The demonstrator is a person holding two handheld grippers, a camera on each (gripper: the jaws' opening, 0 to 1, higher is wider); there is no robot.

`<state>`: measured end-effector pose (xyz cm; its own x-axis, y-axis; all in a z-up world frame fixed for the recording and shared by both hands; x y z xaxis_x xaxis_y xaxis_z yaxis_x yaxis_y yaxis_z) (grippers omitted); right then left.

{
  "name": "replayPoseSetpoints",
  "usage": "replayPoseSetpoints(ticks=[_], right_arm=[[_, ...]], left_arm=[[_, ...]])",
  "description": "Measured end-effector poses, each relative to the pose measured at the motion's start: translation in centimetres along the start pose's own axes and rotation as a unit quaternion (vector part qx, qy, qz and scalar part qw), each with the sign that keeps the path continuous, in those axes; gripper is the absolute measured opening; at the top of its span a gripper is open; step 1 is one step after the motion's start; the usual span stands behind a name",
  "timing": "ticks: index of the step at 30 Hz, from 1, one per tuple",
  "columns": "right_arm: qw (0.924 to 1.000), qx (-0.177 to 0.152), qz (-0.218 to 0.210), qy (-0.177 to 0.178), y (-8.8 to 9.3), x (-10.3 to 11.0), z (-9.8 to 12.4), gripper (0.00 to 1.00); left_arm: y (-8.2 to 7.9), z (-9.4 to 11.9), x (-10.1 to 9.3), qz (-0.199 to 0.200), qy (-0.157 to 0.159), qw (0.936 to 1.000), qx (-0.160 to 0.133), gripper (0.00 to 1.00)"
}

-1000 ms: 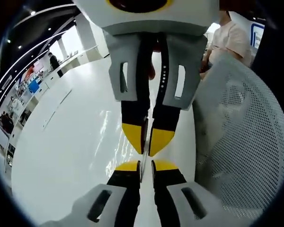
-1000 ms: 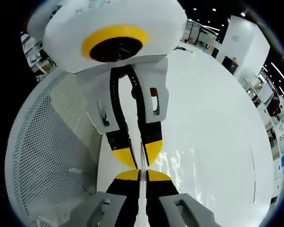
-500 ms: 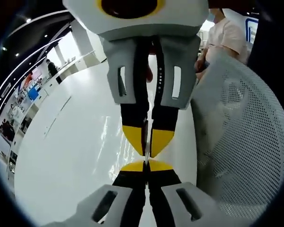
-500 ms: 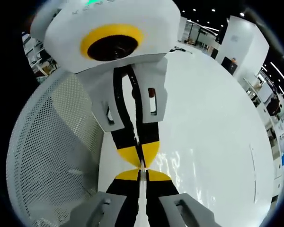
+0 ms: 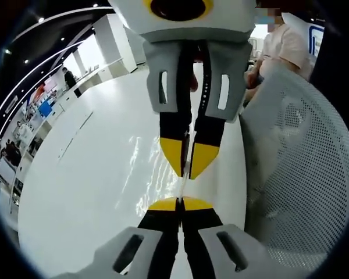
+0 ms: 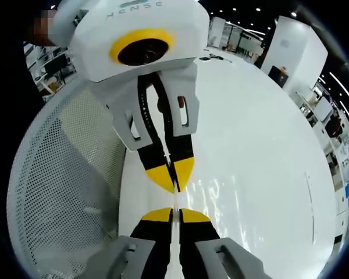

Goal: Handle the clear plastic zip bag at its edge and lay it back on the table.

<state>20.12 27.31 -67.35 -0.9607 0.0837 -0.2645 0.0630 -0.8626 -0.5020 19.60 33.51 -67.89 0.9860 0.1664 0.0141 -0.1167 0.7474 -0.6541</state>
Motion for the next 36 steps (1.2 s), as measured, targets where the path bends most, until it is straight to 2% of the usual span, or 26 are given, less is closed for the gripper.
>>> replayPoseSetpoints(ticks=[7, 19, 22, 23, 24, 27, 32, 36], right_arm=[[1.0000, -0.002, 0.003, -0.001, -0.1, 0.0, 0.0, 0.00], [1.0000, -0.006, 0.004, -0.001, -0.6, 0.3, -0.2, 0.00], [1.0000, -0.006, 0.005, 0.000, -0.5, 0.3, -0.2, 0.00], [1.0000, -0.007, 0.004, -0.002, -0.5, 0.3, -0.2, 0.00], [0.9999, -0.006, 0.004, -0.008, -0.4, 0.4, -0.2, 0.00], [0.9999, -0.009, 0.004, -0.005, -0.3, 0.5, -0.2, 0.00], [0.9999, -0.002, 0.013, -0.007, 0.4, 0.6, -0.2, 0.00], [1.0000, -0.003, 0.002, -0.006, 0.7, 0.4, 0.0, 0.00]], left_arm=[[0.0, -0.2, 0.1, 0.020, -0.001, 0.9998, 0.006, 0.03], [-0.7, -0.8, -0.1, 0.012, 0.009, 0.9999, 0.008, 0.01], [-0.6, -0.9, -0.3, -0.002, 0.015, 0.9999, 0.007, 0.00], [-0.6, -0.9, -0.4, 0.004, 0.017, 0.9998, 0.004, 0.00], [-0.6, -1.0, -0.8, 0.030, 0.030, 0.9991, -0.002, 0.00], [-0.5, -1.0, -0.5, 0.012, 0.019, 0.9997, 0.001, 0.00], [-0.1, -1.2, -0.6, 0.018, 0.020, 0.9996, 0.009, 0.00], [0.0, -1.2, -0.6, 0.025, 0.021, 0.9994, 0.008, 0.00]])
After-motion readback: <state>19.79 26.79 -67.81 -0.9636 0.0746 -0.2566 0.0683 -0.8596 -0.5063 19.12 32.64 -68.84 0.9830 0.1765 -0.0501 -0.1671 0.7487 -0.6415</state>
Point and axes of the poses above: the point that each gripper's makers call its tool centre point, and the gripper's own axes: z roughly backward along the fingers, x roughly to its left, y roughly out of its underside, the point moved 5 cm from there along z, roughly backward along the fingers, and after that the axes turned 12 degrees about y, right-handed, at the moved point
